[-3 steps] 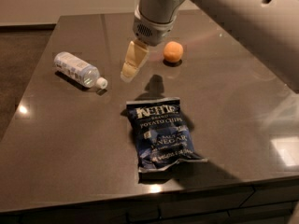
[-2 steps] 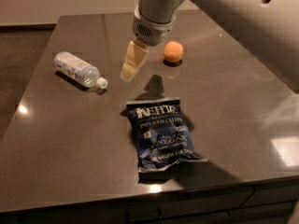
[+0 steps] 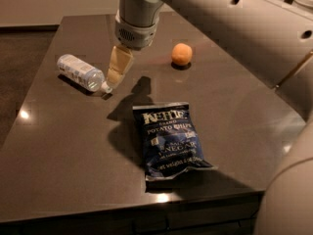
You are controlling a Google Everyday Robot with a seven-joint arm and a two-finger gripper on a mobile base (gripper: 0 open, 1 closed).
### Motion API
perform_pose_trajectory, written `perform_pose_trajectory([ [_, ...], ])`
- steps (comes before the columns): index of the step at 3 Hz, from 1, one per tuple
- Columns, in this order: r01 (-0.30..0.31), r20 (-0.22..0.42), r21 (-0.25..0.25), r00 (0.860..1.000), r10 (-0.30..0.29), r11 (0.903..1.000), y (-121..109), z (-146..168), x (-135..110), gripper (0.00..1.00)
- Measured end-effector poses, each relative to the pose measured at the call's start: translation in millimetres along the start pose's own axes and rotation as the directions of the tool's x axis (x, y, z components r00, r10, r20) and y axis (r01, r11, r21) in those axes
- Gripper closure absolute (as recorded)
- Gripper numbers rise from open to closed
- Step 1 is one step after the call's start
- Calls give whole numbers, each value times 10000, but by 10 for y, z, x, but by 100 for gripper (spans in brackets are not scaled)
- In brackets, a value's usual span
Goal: Move blue plastic bottle near blue chip bag
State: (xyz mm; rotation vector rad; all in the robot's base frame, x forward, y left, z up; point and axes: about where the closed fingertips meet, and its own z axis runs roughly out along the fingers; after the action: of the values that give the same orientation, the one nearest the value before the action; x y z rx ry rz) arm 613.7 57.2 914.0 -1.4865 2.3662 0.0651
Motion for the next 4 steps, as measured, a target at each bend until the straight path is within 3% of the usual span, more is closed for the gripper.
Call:
perform_pose_trajectory([
  [1, 180, -43, -393, 9998, -181, 9991, 159, 191, -256, 0],
  [4, -254, 101, -1338, 9996, 270, 9907, 379, 692, -871, 0],
])
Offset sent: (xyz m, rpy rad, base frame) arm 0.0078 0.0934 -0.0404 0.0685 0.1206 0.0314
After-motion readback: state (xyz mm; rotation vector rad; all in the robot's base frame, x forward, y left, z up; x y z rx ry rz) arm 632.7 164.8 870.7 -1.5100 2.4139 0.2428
